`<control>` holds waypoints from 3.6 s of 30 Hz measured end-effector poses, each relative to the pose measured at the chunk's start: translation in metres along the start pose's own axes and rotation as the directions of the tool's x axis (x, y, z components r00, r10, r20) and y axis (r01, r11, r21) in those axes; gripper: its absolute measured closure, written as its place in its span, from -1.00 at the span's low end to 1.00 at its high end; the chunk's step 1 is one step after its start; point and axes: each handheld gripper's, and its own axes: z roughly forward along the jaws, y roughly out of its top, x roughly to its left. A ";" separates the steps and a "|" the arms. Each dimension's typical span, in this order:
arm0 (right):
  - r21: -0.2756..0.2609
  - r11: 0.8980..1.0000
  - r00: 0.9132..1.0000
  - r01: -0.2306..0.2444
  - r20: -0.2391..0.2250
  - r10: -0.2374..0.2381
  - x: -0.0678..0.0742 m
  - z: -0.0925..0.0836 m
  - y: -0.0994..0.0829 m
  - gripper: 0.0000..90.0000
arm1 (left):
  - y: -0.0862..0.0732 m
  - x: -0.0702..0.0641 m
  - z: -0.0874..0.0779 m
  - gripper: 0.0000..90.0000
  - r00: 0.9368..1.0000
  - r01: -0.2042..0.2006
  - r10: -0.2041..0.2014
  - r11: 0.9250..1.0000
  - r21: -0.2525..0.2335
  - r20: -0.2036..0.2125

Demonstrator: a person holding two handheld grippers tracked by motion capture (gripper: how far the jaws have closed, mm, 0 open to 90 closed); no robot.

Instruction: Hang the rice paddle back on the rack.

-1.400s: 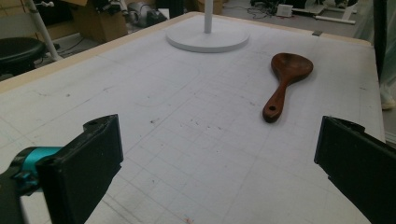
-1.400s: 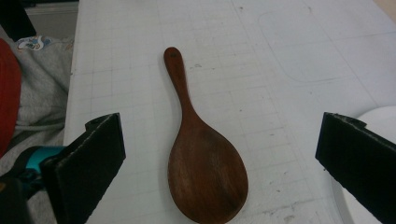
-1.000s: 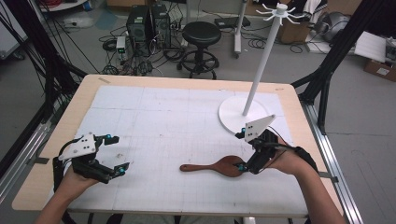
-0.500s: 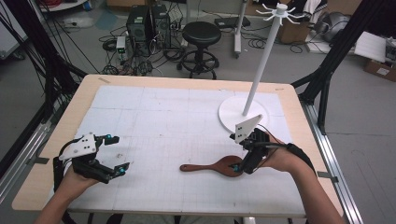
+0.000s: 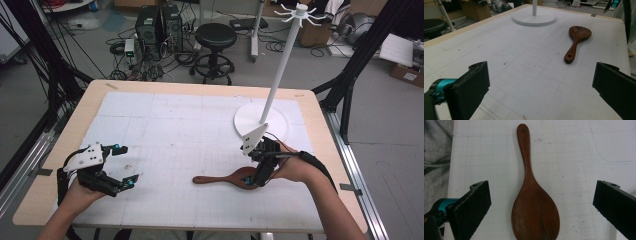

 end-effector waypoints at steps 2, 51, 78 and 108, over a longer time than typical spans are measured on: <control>0.016 1.000 1.000 0.016 -0.004 -0.016 0.000 0.004 0.004 -0.99 | 0.000 0.000 0.000 -0.96 1.000 -0.002 0.002 1.000 0.002 0.001; 0.274 0.958 0.996 0.080 -0.058 -0.067 0.005 0.064 0.038 -0.93 | -0.001 -0.002 0.002 -0.96 1.000 -0.011 0.011 1.000 0.014 0.005; 0.372 0.921 0.992 0.114 -0.087 -0.088 0.006 0.084 0.047 -0.37 | -0.001 -0.002 0.001 -0.96 1.000 -0.018 0.018 1.000 0.021 0.002; 0.448 0.885 0.990 0.124 -0.122 -0.077 0.004 0.096 0.051 0.29 | -0.003 -0.003 0.002 -0.96 1.000 -0.021 0.021 0.999 0.034 0.002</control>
